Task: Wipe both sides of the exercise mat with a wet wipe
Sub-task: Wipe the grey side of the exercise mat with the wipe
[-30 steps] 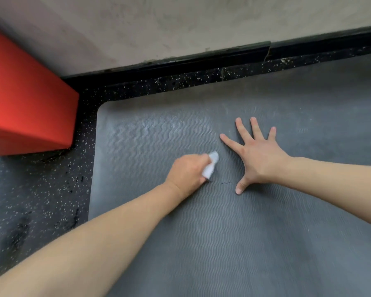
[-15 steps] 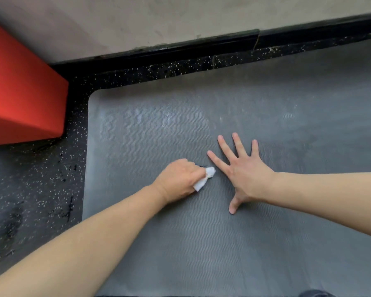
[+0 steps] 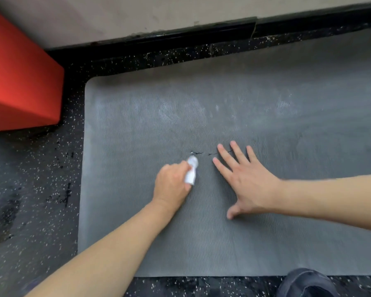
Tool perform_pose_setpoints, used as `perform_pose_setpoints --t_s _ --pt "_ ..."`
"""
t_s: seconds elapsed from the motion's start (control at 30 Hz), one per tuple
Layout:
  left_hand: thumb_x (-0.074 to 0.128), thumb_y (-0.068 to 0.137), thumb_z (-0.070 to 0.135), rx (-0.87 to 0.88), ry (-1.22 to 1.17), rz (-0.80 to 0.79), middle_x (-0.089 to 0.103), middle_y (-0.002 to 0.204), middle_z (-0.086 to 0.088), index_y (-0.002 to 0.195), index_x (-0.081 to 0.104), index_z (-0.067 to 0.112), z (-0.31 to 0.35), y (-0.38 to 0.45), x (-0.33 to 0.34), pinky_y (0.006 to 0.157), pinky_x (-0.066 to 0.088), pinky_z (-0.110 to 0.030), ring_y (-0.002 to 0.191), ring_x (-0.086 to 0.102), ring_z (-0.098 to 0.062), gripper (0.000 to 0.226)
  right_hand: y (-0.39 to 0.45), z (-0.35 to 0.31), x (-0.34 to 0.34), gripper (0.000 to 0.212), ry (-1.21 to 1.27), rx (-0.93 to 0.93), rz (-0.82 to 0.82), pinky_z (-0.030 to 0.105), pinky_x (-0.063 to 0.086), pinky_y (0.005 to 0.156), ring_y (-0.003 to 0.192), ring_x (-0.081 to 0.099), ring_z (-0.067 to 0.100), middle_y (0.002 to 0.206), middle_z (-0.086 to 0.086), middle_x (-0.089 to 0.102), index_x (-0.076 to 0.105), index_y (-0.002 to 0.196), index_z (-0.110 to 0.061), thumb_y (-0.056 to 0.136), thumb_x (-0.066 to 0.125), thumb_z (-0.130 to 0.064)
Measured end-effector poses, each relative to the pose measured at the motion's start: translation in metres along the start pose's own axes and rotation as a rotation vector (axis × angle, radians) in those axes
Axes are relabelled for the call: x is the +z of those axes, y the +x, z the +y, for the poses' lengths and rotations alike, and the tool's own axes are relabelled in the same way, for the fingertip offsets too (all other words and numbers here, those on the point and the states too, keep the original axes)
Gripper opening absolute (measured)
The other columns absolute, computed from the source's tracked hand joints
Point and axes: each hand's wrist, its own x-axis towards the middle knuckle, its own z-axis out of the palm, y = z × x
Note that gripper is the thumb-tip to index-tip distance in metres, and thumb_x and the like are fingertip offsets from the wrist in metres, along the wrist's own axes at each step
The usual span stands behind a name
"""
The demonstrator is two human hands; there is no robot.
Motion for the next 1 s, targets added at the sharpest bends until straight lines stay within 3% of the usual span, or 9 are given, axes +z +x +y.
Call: perform_pose_setpoints --t_s 0.13,0.3,0.4,0.47,0.63,0.77,0.8,0.93,1.0 --pt "0.070 0.086 0.024 0.617 0.059 -0.334 0.059 0.062 -0.001 0.077 0.053 0.020 0.020 -0.032 0.010 0.053 0.034 -0.034 0.055 0.056 -0.025 0.020 -0.043 -0.024 0.037 0.167 -0.091 -0.060 -0.088 0.077 -0.003 0.119 0.146 -0.038 0.054 0.159 0.026 -0.045 -0.028 0.159 -0.007 0.053 0.064 -0.099" --pt "0.056 0.091 0.030 0.006 -0.012 -0.044 0.055 0.056 -0.004 0.074 0.051 0.021 0.001 -0.021 -0.001 0.052 0.034 -0.035 0.051 0.053 -0.032 0.020 -0.042 -0.022 0.040 0.168 -0.093 -0.059 -0.089 0.080 -0.004 0.117 0.145 -0.038 0.058 0.156 0.028 -0.047 -0.032 0.157 -0.005 0.056 0.070 -0.093" --pt "0.061 0.088 0.022 0.529 -0.066 -0.339 0.058 0.060 -0.002 0.082 0.036 0.025 0.037 -0.061 0.008 0.056 0.034 -0.034 0.054 0.055 -0.027 0.026 -0.041 -0.025 0.040 0.168 -0.103 -0.050 -0.092 0.082 -0.003 0.116 0.145 -0.036 0.060 0.155 0.031 -0.047 -0.030 0.157 -0.003 0.056 0.070 -0.093" --pt "0.064 0.091 0.020 0.746 -0.016 -0.475 0.059 0.067 0.001 0.082 0.046 0.022 0.030 -0.067 0.005 0.061 0.032 -0.035 0.060 0.053 -0.023 0.020 -0.041 -0.025 0.041 0.169 -0.105 -0.044 -0.084 0.082 -0.002 0.116 0.146 -0.033 0.060 0.156 0.031 -0.046 -0.028 0.158 -0.003 0.054 0.070 -0.094" --pt "0.057 0.091 0.026 0.132 -0.099 -0.237 0.053 0.055 -0.001 0.083 0.050 0.025 0.025 -0.064 -0.004 0.052 0.036 -0.034 0.050 0.054 -0.029 0.010 -0.042 -0.023 0.045 0.170 -0.072 -0.044 -0.062 0.081 -0.003 0.117 0.146 -0.035 0.058 0.157 0.029 -0.045 -0.030 0.157 -0.004 0.054 0.069 -0.096" --pt "0.060 0.087 0.019 0.700 -0.047 -0.675 0.054 0.059 0.004 0.086 0.047 0.025 0.067 -0.127 0.000 0.059 0.038 -0.032 0.053 0.048 -0.019 0.014 -0.043 -0.023 0.044 0.170 -0.087 -0.049 -0.055 0.079 -0.002 0.117 0.148 -0.033 0.057 0.160 0.028 -0.042 -0.027 0.159 -0.005 0.052 0.068 -0.097" --pt "0.062 0.088 0.020 0.707 0.001 -0.687 0.054 0.061 0.006 0.084 0.048 0.025 0.062 -0.127 0.000 0.060 0.035 -0.031 0.055 0.048 -0.017 0.015 -0.043 -0.023 0.044 0.170 -0.098 -0.052 -0.050 0.079 -0.001 0.118 0.149 -0.032 0.056 0.161 0.028 -0.040 -0.025 0.160 -0.005 0.051 0.068 -0.097" --pt "0.077 0.079 0.016 0.146 -0.106 -0.368 0.047 0.054 0.005 0.072 0.054 0.023 0.045 -0.109 -0.006 0.054 0.025 -0.031 0.049 0.043 -0.019 0.025 -0.047 -0.015 0.045 0.163 -0.130 -0.106 -0.045 0.076 0.002 0.120 0.152 -0.027 0.053 0.165 0.025 -0.034 -0.017 0.164 -0.010 0.054 0.064 -0.098" --pt "0.070 0.079 0.015 0.162 -0.100 -0.405 0.045 0.050 0.006 0.075 0.053 0.023 0.071 -0.118 -0.002 0.055 0.020 -0.031 0.045 0.044 -0.018 0.019 -0.048 -0.005 0.040 0.157 -0.155 -0.165 -0.027 0.072 0.013 0.122 0.157 -0.012 0.052 0.171 0.024 -0.018 -0.001 0.168 -0.013 0.053 0.063 -0.099"
